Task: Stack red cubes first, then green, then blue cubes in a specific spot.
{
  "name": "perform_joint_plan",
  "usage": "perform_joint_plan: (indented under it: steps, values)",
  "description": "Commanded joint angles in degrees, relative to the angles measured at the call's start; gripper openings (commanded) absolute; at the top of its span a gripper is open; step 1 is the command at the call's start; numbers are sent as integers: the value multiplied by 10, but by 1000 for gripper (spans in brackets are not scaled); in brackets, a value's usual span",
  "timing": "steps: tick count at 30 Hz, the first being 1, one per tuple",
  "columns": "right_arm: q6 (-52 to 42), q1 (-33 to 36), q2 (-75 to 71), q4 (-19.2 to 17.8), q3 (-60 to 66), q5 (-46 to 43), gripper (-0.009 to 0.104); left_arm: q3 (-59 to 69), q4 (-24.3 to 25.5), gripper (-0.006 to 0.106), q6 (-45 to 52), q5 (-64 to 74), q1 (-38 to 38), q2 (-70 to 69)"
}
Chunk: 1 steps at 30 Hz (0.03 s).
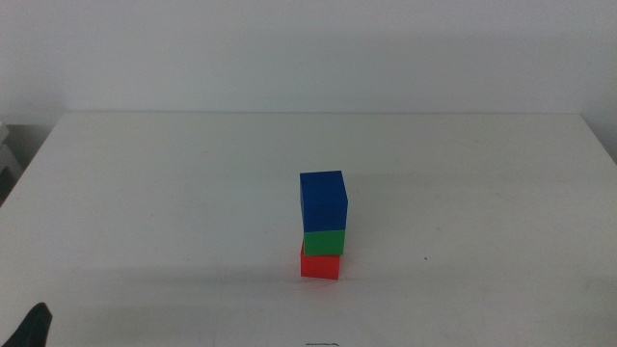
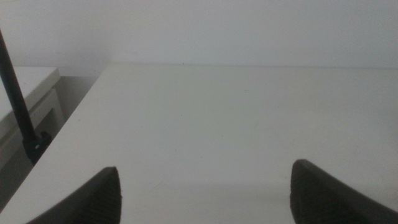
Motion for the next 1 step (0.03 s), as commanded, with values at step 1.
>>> perform_joint_plan:
  steps: [1]
  values:
    - [-6, -3, -14, -5, -10, -42, 94, -2, -7, 92, -9, -50, -1, -12]
